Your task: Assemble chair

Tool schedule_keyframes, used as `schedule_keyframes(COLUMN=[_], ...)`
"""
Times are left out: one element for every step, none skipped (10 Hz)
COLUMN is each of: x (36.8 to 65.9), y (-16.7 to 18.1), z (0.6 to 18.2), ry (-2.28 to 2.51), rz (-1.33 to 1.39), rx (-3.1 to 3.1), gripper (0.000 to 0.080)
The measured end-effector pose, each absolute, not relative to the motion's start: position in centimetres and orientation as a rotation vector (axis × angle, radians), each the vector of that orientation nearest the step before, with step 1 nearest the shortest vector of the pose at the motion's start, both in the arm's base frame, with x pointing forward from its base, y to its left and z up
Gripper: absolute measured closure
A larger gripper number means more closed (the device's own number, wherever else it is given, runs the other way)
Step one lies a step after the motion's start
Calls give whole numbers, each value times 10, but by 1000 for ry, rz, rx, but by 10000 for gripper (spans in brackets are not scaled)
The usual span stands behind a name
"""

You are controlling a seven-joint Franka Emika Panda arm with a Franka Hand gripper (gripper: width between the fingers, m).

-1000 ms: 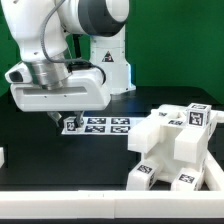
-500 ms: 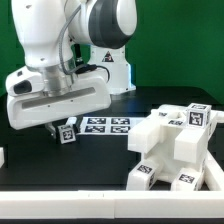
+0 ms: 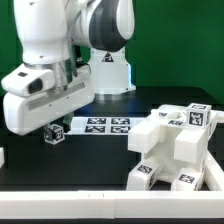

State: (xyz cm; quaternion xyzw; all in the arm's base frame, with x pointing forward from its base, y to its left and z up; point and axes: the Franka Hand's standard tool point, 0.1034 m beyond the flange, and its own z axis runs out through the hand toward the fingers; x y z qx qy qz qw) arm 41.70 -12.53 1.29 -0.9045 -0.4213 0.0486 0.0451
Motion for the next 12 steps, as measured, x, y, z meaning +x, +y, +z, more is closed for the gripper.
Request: schedule_keyframes(x=[421, 425, 423, 422, 421, 419, 413, 410, 409, 409, 409, 409], y=[-123, -122, -125, -129, -132, -136, -143, -146, -148, -149, -149, -150], z=[13, 13, 14, 14, 14, 13, 13, 13, 13, 13, 13, 13], ry=[-1548, -1632, -1676, -1731, -1830, -1960, -2153, -2219, -2231, -2221, -2214, -2187], rz=[143, 132, 135, 152, 170, 185, 178, 182, 195, 201, 202, 203], rx=[-2642, -2625, -2600, -2566, -2498, -2398, -2240, -2176, -2166, -2178, -2186, -2214], gripper=[515, 515, 515, 515, 515, 515, 515, 515, 515, 413, 267, 267])
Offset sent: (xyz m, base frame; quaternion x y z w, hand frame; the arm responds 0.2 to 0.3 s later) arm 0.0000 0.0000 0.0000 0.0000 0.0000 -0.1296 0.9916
